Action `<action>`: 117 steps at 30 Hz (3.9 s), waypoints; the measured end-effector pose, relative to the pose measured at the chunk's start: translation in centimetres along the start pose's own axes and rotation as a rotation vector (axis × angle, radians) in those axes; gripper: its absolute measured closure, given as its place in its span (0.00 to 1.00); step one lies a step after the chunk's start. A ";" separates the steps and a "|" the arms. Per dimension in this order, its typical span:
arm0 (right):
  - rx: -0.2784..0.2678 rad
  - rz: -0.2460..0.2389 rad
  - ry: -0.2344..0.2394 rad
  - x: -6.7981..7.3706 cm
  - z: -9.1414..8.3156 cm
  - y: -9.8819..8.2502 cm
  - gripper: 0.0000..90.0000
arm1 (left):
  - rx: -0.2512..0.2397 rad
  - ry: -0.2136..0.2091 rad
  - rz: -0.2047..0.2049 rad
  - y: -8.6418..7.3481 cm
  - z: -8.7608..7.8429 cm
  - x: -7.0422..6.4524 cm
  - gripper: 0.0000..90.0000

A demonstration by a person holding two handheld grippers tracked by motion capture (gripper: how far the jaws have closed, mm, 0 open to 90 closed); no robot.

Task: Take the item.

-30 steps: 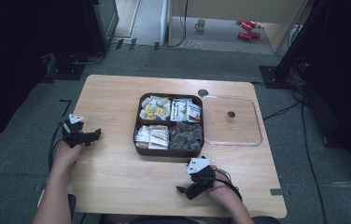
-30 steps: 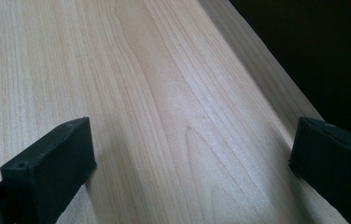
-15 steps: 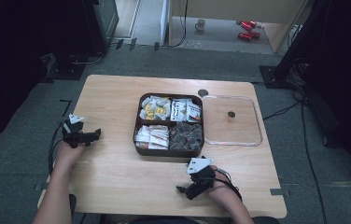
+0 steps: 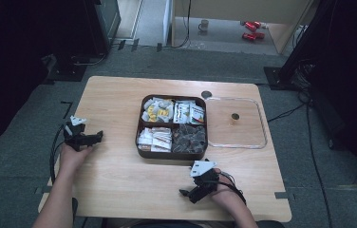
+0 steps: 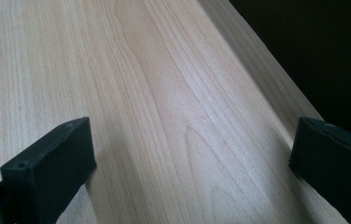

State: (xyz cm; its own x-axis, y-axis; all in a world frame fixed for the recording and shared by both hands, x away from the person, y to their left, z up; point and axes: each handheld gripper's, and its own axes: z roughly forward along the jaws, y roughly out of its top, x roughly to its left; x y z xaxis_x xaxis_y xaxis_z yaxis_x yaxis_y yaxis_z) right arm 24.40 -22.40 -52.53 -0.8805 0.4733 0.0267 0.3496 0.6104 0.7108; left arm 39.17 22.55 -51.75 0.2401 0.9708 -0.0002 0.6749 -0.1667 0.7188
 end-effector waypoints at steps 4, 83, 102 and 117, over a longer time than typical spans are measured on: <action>0.000 0.000 0.000 0.0 0.0 0.0 0.00 | 0.000 0.003 -0.003 0.0 0.0 -0.1 0.08; -0.001 0.001 -0.003 0.0 0.1 0.1 0.00 | -0.059 -0.401 0.283 7.0 -4.2 -10.3 0.53; -0.001 0.005 -0.007 0.0 0.1 0.0 0.00 | -0.042 -0.510 0.386 8.0 -3.0 -14.3 0.61; -0.002 0.007 -0.006 0.0 0.1 0.0 0.00 | -0.002 -0.544 0.441 8.5 -1.1 -16.5 0.65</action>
State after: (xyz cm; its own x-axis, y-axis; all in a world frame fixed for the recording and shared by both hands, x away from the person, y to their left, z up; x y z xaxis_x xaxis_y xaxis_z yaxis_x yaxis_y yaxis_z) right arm 24.39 -22.32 -52.54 -0.8761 0.4813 0.0273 0.3550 0.6059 0.7120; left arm 40.19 5.26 -44.90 0.8067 0.5883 -0.0559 0.4330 -0.5242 0.7333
